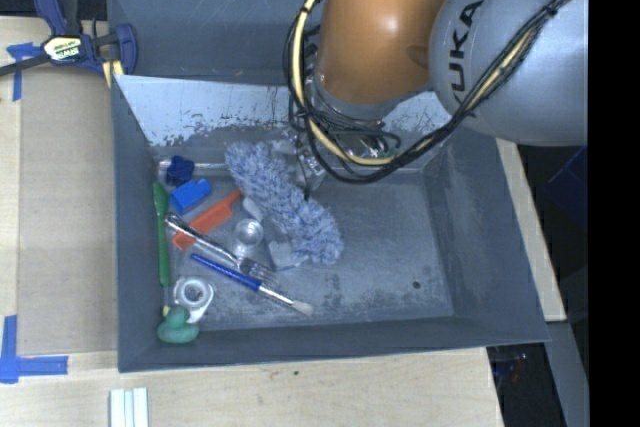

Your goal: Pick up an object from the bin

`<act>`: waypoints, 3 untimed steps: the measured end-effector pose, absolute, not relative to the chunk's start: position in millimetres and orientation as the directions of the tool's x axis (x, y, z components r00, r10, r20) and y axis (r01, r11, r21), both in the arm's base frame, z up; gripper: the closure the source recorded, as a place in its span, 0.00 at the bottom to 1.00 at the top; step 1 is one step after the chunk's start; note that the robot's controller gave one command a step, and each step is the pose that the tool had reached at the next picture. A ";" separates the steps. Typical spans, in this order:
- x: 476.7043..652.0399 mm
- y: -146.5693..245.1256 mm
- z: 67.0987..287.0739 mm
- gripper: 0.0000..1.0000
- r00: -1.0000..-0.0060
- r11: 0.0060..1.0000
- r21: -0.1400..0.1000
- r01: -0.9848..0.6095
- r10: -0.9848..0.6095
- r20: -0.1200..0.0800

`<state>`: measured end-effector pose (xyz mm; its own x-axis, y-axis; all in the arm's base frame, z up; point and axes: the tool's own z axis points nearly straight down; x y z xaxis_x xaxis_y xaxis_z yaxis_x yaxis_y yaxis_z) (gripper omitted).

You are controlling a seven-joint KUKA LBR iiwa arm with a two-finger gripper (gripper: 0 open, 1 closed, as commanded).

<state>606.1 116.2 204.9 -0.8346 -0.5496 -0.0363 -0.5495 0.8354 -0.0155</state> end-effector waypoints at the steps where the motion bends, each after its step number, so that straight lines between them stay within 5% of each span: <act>1: 598.7 117.3 208.5 1.00 -0.832 0.832 -0.011 -0.554 -0.554 -0.024; 2: 592.9 64.2 281.0 1.00 -0.728 0.729 -0.022 -0.684 -0.685 -0.030; 3: 604.1 120.0 167.2 1.00 -0.700 0.701 -0.012 -0.713 -0.713 -0.024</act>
Offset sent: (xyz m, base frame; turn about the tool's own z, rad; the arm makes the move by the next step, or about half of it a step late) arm -0.0151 -0.0497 0.0737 -0.1774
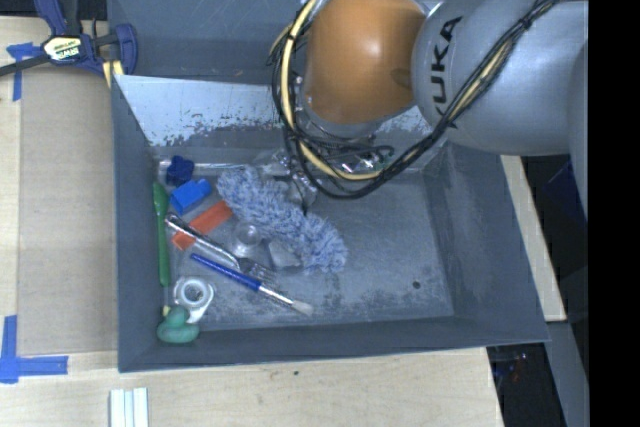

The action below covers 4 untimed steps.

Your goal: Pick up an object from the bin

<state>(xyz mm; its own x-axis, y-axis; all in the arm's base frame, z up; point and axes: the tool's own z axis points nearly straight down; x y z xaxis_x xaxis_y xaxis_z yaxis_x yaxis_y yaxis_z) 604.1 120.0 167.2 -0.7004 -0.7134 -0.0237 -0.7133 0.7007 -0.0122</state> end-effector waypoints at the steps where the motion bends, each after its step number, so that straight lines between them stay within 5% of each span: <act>1: 623.9 94.6 210.3 1.00 -0.541 0.542 -0.040 -0.839 -0.840 -0.033; 2: 609.6 127.5 163.6 1.00 -0.679 0.679 -0.003 -0.734 -0.734 -0.018; 3: 621.6 111.1 130.2 1.00 -0.254 0.254 -0.040 -0.966 -0.967 -0.017; 4: 619.7 116.3 216.1 1.00 -0.649 0.649 -0.015 -0.761 -0.761 -0.029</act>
Offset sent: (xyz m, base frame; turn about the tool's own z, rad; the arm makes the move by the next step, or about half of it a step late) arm 0.0061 0.0063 -0.0018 -0.0289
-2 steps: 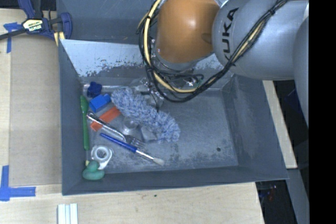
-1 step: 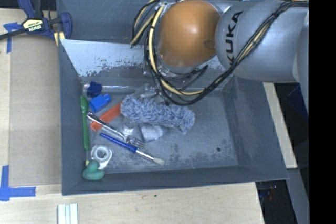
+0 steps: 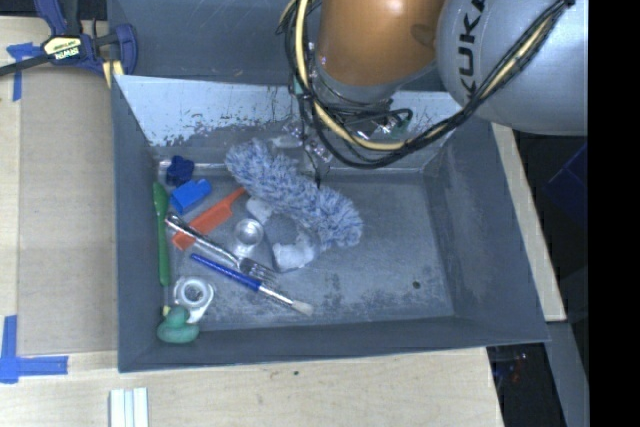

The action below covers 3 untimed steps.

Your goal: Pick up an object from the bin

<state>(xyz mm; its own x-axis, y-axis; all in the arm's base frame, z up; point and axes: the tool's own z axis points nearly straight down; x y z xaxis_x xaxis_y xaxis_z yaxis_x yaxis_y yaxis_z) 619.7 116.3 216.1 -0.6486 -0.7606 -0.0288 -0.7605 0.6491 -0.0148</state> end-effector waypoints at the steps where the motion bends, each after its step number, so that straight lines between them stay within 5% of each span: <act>1: 613.9 115.3 227.4 1.00 -0.491 0.491 -0.024 -0.871 -0.871 -0.024; 3: 613.5 122.4 169.9 1.00 -0.406 0.407 -0.024 -0.913 -0.914 -0.022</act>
Offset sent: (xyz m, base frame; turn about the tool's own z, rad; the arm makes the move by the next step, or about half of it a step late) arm 0.0072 0.0166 -0.0967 -0.2896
